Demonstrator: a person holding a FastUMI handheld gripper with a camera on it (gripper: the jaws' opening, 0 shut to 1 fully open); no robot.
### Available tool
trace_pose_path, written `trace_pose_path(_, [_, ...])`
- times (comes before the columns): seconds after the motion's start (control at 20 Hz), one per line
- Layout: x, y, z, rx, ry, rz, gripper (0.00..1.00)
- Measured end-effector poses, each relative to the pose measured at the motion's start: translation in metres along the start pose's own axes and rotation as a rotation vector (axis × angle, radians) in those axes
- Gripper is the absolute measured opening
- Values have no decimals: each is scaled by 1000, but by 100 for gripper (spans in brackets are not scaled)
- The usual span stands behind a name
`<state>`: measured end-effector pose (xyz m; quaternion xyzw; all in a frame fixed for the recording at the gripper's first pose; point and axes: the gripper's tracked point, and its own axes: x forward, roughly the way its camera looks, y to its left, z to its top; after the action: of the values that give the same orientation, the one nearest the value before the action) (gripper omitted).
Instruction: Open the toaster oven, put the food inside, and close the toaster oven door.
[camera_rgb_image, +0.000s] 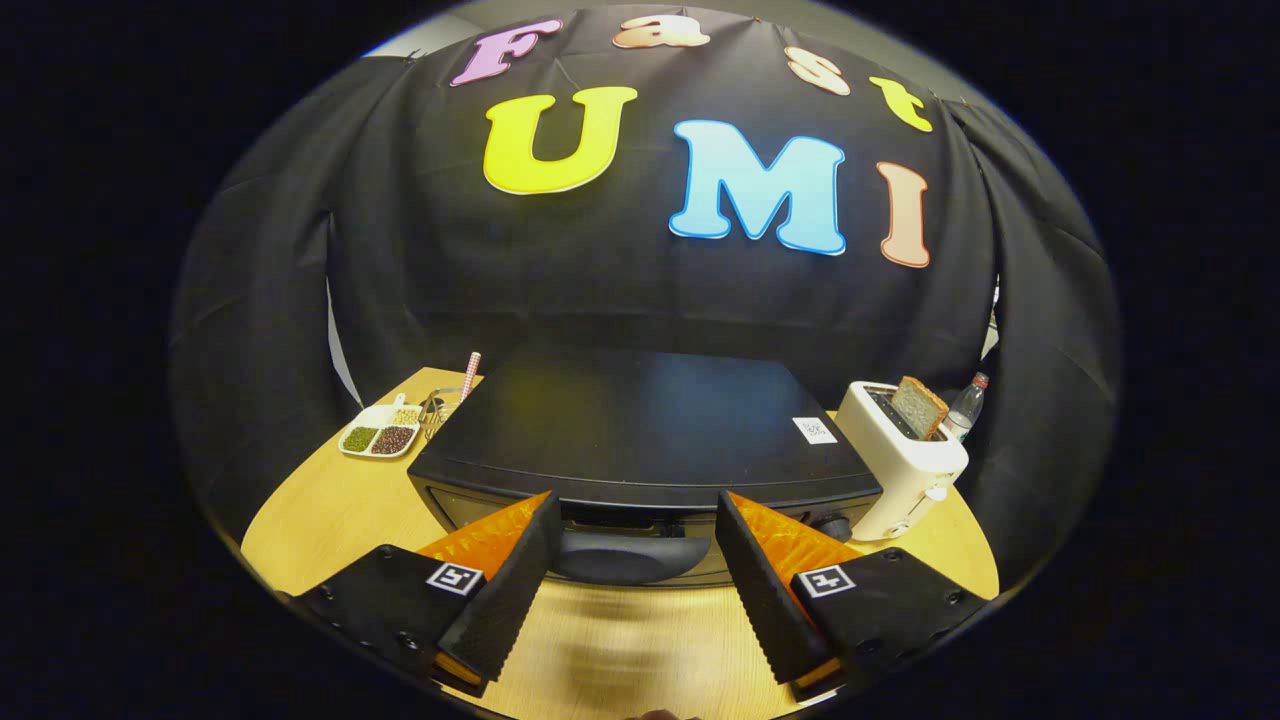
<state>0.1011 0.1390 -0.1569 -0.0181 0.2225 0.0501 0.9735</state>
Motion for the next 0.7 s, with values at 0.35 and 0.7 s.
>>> trace_pose_path(0.35, [17,6,-11,52,52,37,96])
trace_pose_path(0.7, [6,7,-19,54,104,47,96])
